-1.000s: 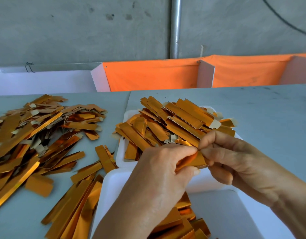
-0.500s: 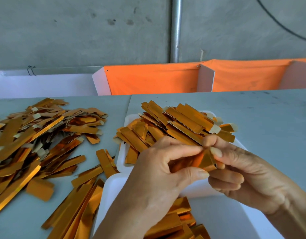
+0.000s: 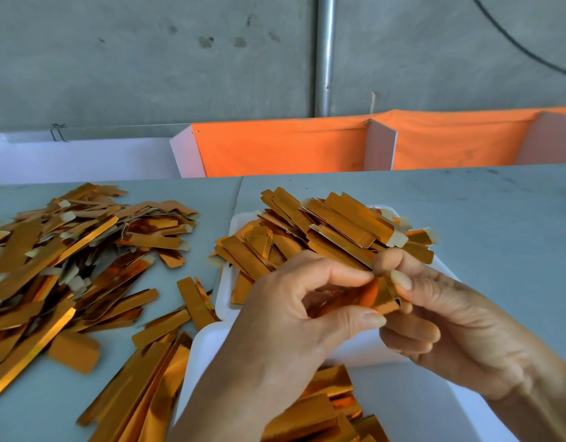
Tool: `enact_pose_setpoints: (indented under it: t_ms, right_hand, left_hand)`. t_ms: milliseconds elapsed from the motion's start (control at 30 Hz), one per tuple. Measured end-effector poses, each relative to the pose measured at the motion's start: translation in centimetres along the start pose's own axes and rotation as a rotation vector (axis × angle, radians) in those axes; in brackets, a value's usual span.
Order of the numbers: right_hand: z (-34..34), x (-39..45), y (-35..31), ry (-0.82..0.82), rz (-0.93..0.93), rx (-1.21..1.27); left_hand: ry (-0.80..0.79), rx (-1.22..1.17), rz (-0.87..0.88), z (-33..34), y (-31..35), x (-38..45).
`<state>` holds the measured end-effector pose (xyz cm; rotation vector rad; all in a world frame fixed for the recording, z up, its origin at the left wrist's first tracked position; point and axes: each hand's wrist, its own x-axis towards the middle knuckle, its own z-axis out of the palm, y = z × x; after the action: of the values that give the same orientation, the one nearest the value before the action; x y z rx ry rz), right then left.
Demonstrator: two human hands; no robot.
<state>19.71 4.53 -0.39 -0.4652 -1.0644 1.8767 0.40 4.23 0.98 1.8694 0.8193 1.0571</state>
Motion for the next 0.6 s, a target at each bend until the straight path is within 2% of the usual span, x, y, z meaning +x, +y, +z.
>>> enact_pose_setpoints:
  t_ms: [133,333,600]
  right_hand:
    - [-0.08,0.0,-0.15,-0.016,-0.011,-0.058]
    - [-0.11,0.07,0.1,0.067,-0.021,-0.168]
    - [-0.28,0.04,-0.1,0.012,-0.003,-0.117]
  left_hand:
    - [-0.008,-0.021,-0.001,-0.03,0.16,-0.01]
    - [-0.005,0.004,-0.029,-0.12,-0.18,-0.07]
    - [-0.014,-0.024,-0.052,0.21,-0.09,0.06]
